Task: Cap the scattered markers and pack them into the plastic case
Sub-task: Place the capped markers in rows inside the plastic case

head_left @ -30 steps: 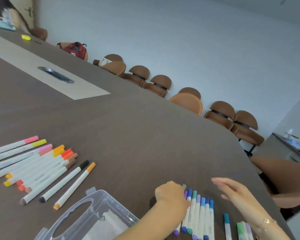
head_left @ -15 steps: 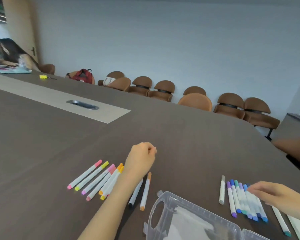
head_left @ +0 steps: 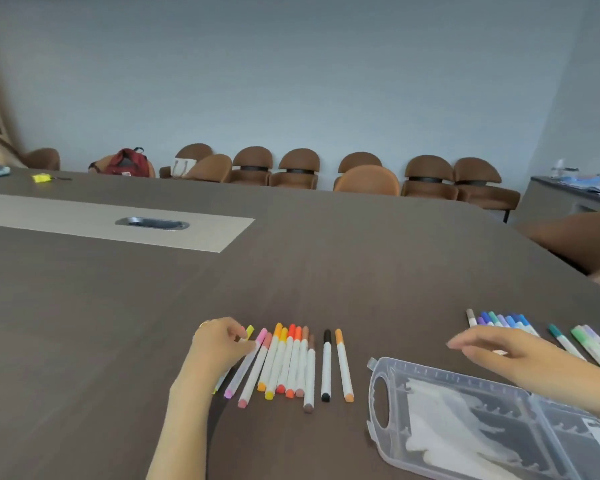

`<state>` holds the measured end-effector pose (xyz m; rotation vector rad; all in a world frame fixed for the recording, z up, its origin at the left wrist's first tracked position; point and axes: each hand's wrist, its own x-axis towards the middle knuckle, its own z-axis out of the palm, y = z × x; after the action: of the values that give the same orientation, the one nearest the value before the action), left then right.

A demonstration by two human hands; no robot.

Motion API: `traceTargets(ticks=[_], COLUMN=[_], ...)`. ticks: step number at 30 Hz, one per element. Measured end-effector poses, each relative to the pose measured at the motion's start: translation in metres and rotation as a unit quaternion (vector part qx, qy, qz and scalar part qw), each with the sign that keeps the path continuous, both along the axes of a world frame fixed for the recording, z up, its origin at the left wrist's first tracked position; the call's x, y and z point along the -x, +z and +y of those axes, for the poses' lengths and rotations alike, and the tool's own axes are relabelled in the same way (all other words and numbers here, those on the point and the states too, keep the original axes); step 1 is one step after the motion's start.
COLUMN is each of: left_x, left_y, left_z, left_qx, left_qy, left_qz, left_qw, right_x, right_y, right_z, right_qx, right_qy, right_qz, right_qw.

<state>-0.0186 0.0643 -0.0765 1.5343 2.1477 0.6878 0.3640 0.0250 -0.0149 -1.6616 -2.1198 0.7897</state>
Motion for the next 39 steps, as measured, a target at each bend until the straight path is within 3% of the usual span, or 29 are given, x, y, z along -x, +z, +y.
traceTargets(ticks=[6, 11, 15, 27, 30, 34, 36, 39], left_x=[-0.012, -0.008, -0.011, -0.021, -0.023, -0.039, -0.06, -0.089], left_y=[-0.004, -0.015, -0.021, -0.02, -0.01, 0.018, 0.029, 0.03], left_z=[0.008, 0.014, 0.015, 0.015, 0.011, -0.008, -0.017, -0.023], left_qx=[0.091, 0.057, 0.023, 0.057, 0.045, 0.006, 0.005, 0.024], left_qy=[-0.016, 0.069, 0.097, 0.096, 0.098, 0.002, -0.073, -0.148], left_qz=[0.069, 0.041, 0.069, 0.117, 0.069, -0.1, -0.175, -0.188], left_qw=[0.993, 0.995, 0.993, 0.987, 0.992, 0.995, 0.982, 0.971], right_x=[0.059, 0.069, 0.06, 0.053, 0.054, 0.069, 0.091, 0.124], right_y=[-0.032, -0.046, -0.051, -0.072, -0.073, -0.064, -0.054, -0.039], right_z=[-0.002, -0.001, -0.002, 0.004, 0.003, 0.002, 0.003, 0.007], right_qx=[-0.041, -0.063, -0.083, -0.118, -0.115, -0.107, -0.046, 0.042], right_qy=[0.051, 0.053, 0.025, -0.007, -0.013, -0.043, -0.036, -0.037], right_qz=[-0.021, 0.022, 0.066, 0.1, 0.094, 0.171, 0.254, 0.32], right_qw=[0.998, 0.996, 0.994, 0.988, 0.989, 0.978, 0.965, 0.946])
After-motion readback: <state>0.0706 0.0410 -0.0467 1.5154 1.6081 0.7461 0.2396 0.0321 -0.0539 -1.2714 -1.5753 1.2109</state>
